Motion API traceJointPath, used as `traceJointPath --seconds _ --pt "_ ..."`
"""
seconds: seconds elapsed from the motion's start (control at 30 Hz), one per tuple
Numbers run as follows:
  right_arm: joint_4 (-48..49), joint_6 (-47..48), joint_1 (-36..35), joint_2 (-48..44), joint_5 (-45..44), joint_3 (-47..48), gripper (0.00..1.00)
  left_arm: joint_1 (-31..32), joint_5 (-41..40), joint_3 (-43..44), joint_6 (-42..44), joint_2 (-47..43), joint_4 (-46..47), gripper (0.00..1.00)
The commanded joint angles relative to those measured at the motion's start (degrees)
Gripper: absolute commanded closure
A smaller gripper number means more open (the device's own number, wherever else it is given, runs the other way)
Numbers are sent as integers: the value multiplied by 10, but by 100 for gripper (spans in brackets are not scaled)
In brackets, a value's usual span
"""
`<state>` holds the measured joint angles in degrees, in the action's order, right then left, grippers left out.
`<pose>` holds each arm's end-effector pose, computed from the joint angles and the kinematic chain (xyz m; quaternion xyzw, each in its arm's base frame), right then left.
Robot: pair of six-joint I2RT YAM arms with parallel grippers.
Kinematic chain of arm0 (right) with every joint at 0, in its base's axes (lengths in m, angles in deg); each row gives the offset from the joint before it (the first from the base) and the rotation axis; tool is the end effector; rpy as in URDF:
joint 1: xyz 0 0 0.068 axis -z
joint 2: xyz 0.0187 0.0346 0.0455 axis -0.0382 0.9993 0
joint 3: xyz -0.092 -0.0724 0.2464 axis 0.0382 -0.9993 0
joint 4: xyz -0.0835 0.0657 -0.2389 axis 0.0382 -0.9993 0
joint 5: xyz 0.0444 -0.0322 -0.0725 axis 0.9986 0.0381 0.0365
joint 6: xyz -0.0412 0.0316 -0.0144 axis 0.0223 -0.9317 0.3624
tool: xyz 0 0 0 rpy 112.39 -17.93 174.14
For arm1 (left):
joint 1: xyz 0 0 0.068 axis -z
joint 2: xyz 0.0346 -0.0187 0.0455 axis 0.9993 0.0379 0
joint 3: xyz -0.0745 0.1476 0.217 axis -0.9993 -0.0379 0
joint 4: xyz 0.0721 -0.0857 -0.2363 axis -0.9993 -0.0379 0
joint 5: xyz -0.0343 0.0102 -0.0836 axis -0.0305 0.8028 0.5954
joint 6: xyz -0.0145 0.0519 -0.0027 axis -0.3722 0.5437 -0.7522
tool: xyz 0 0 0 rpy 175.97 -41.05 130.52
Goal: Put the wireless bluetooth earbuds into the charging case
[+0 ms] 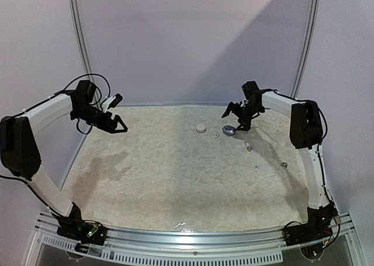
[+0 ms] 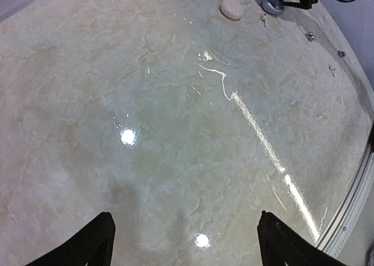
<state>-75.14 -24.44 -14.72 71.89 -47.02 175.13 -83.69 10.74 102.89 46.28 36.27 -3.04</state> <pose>0.5030 0.1666 0.1635 0.1905 0.9302 0.2886 0.1234 0.3245 -0.0421 0.2717 0.2282 0.9102 -0.2371 0.2517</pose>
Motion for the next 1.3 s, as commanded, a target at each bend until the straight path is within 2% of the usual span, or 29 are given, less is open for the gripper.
traceJointPath --seconds 0.0,0.23,0.37,0.57,0.7,0.8,0.93,1.03,1.27 --pt "36 -93 7 8 59 -17 1 4 9 1 9 6 -6 13" --pt "69 -139 25 12 25 -5 1 3 18 -3 17 3 -12 13" --pt "107 -189 24 23 83 -12 1 2 23 -4 13 3 -6 13" --pt "126 -230 14 14 109 -33 1 3 27 -3 14 0 -3 13" --pt "63 -207 13 37 127 19 1 2 28 -2 14 2 -4 13" --pt "50 -212 14 45 164 3 1 3 30 1 13 2 -6 13" --pt "-20 -178 4 50 184 4 1 2 31 2 15 -1 -7 13" --pt "-66 -140 -5 46 159 4 1 2 30 4 18 1 -7 13" --pt "-105 -93 -25 24 88 5 1 3 41 22 17 15 -3 13"
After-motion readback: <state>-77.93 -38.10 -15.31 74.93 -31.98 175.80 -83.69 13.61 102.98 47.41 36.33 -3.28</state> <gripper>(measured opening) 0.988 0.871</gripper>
